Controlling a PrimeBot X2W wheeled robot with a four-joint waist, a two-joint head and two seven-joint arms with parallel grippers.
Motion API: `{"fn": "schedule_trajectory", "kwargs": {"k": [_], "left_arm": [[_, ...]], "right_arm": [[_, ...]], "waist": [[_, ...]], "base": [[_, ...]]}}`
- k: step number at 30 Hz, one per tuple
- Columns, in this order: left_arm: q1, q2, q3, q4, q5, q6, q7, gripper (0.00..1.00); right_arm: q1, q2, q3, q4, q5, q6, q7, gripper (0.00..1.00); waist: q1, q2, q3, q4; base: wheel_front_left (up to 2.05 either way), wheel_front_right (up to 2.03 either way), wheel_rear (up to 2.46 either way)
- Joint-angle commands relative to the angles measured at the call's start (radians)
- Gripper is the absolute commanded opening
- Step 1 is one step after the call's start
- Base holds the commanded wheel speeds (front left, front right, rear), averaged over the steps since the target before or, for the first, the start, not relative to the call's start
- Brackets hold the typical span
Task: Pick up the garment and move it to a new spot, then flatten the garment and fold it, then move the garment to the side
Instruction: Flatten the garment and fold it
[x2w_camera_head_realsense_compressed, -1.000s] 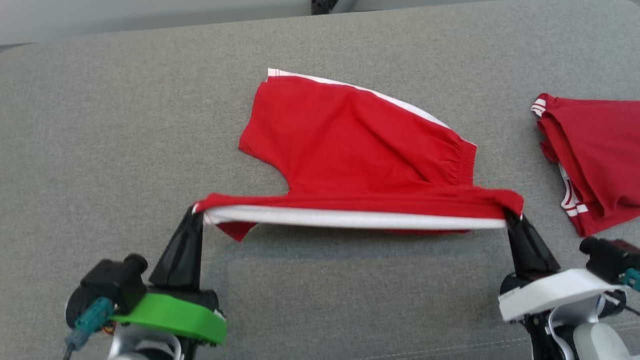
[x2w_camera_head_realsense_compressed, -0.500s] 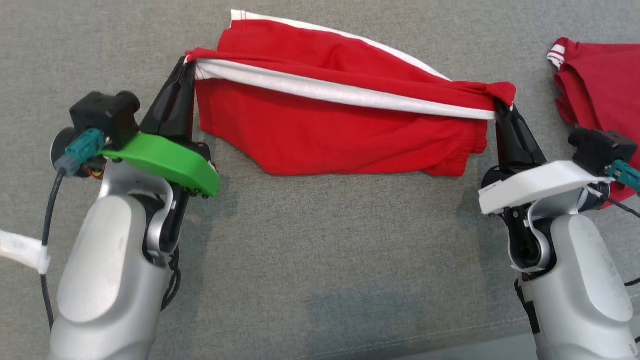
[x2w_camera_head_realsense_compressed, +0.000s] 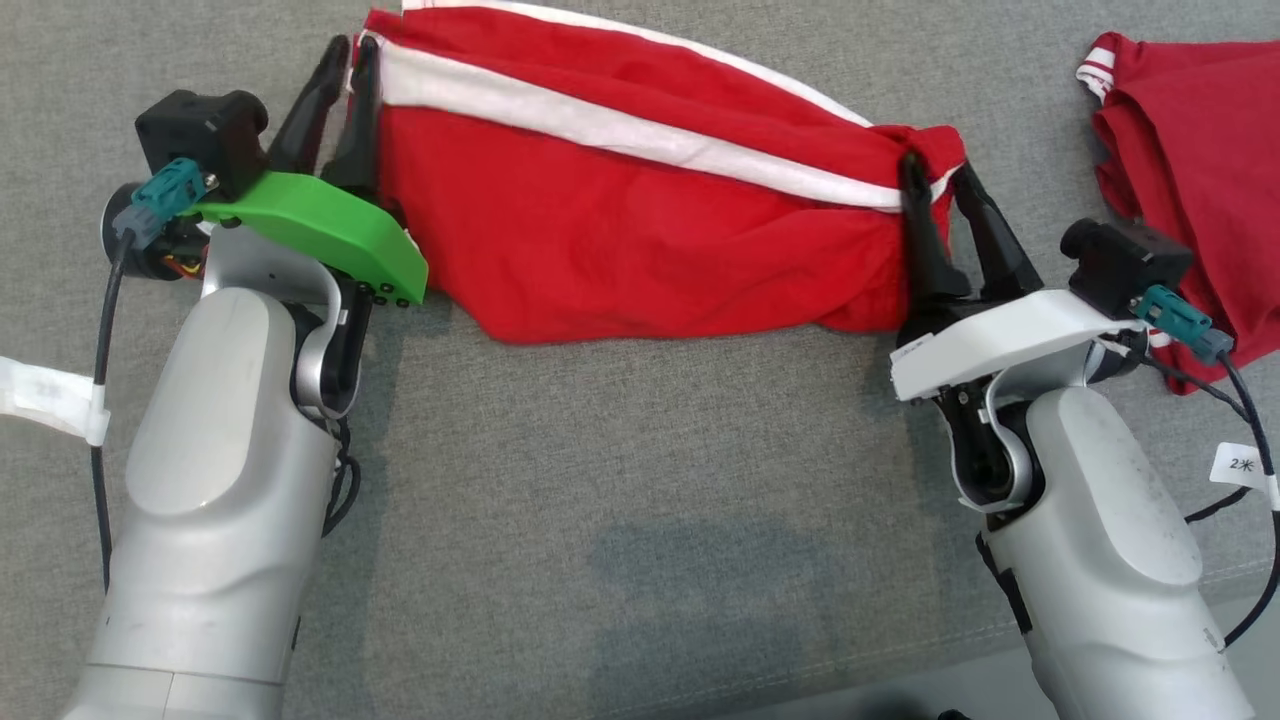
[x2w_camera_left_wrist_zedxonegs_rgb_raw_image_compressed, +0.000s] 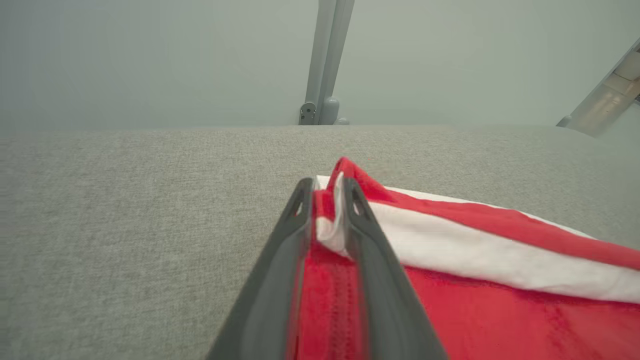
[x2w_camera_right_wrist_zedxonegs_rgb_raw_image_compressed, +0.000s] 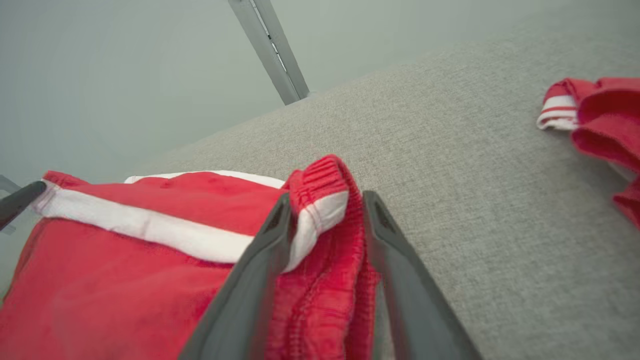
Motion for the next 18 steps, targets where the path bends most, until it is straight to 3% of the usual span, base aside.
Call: {"fn": "schedule_trajectory", "kwargs": {"k": [1,9,18], "left_arm": [[-0.012,0.0,0.002,0.011,-0.01,-0.003,-0.021,1.0],[0.068,0.008,0.027,-0.028,0.019,0.029,-0.169,1.0],[0.284,0.035,0.119,-0.349,0.098,0.08,-0.186,1.0]], "right_arm": [[0.002,-0.003,0.008,-0.007,-0.025,-0.002,-0.015,1.0],[0.108,-0.022,-0.014,-0.109,-0.122,-0.002,-0.078,1.0],[0.242,-0.028,-0.124,-0.337,-0.237,-0.002,-0.079,1.0]], "waist": [[0.0,0.0,-0.005,-0.002],[0.0,0.0,-0.038,0.008],[0.0,0.0,-0.092,0.018]], "base": [[0.0,0.0,0.0],[0.0,0.0,0.0],[0.0,0.0,0.0]]}}
